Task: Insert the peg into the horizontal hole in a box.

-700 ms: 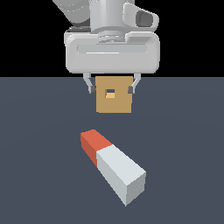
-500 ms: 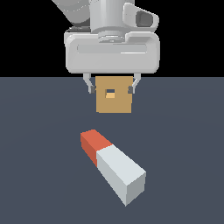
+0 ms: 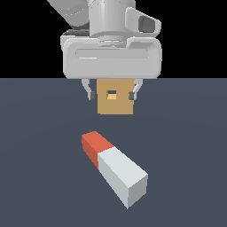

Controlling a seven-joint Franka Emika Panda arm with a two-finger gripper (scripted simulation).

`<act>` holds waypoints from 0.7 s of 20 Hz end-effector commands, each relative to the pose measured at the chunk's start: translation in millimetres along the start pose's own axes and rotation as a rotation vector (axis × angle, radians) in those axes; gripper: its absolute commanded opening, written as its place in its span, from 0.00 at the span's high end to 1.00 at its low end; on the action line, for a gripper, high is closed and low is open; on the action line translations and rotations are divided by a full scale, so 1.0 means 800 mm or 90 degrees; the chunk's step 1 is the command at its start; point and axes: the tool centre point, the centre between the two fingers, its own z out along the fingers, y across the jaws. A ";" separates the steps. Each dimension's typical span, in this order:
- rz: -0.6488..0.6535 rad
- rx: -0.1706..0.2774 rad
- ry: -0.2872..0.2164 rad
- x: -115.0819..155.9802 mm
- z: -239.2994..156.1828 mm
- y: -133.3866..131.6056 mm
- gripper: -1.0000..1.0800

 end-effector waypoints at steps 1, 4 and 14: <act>-0.021 0.000 0.000 -0.007 0.006 -0.001 0.04; -0.053 0.000 0.000 -0.016 0.015 -0.003 0.04; -0.186 -0.002 0.002 -0.058 0.052 -0.003 0.04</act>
